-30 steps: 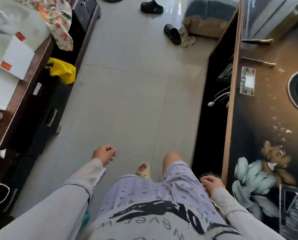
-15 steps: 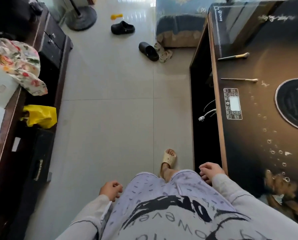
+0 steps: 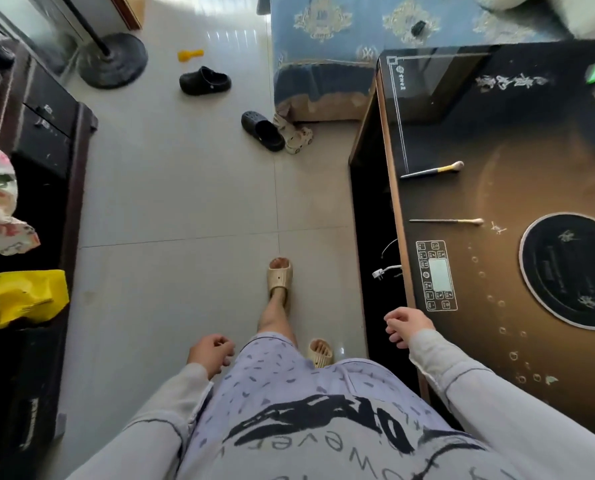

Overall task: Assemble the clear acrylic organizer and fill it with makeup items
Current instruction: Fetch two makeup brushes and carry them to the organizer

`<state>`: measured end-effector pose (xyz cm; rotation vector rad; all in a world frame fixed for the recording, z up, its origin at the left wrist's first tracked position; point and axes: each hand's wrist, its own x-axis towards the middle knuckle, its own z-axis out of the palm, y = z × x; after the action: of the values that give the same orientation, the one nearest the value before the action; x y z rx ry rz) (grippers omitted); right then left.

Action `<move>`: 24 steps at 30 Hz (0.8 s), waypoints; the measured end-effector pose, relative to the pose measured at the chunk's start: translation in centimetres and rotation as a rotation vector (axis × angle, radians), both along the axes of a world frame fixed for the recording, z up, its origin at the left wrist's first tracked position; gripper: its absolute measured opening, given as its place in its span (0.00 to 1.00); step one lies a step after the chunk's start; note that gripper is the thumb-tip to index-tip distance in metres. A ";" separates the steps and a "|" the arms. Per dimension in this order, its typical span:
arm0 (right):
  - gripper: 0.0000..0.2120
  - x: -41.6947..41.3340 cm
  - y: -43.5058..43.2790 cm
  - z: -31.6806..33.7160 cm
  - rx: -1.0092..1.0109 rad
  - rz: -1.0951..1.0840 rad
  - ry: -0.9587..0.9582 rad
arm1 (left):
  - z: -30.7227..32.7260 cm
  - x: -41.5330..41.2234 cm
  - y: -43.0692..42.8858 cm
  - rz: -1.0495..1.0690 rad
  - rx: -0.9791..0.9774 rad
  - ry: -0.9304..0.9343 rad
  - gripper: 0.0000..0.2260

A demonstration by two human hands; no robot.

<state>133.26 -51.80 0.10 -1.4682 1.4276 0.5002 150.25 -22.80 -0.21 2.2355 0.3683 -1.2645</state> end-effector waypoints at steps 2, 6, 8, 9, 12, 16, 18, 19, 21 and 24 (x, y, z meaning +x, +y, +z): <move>0.15 1.0 -0.7 -0.4 0.001 -0.047 0.016 | -0.2 3.5 -2.5 -0.075 -0.008 -0.001 0.14; 0.13 3.3 -1.6 -0.5 0.008 -0.180 0.060 | 0.1 10.9 -7.7 -0.244 -0.025 -0.012 0.14; 0.14 4.5 -1.7 -0.6 0.015 -0.257 0.084 | 0.3 14.6 -10.6 -0.363 -0.027 -0.033 0.15; 0.13 5.1 -1.7 -0.7 0.016 -0.292 0.095 | 0.4 16.2 -12.1 -0.423 -0.029 -0.041 0.15; 0.08 7.0 -1.9 -0.8 0.013 -0.369 0.107 | 1.2 20.6 -16.8 -0.592 -0.030 -0.059 0.15; 0.08 8.9 -2.3 -0.5 -0.006 -0.397 0.150 | 1.8 24.2 -22.4 -0.776 -0.019 -0.073 0.15; 0.08 9.7 -2.8 -0.7 0.015 -0.463 0.153 | 1.6 25.0 -24.8 -0.837 -0.027 -0.060 0.15; 0.09 10.1 -3.1 -0.9 0.031 -0.509 0.153 | 1.5 25.2 -25.9 -0.867 -0.027 -0.051 0.15; 0.12 10.5 -3.9 -1.4 0.056 -0.605 0.156 | 1.2 25.4 -27.7 -0.947 -0.013 -0.030 0.15; 0.14 11.0 -5.5 -1.8 0.087 -0.687 0.149 | 0.7 25.5 -30.0 -1.036 0.033 0.001 0.15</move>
<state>144.25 -57.30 -1.74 -0.8024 1.8817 0.2322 175.75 -52.75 0.53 2.5069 -0.8991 -1.7072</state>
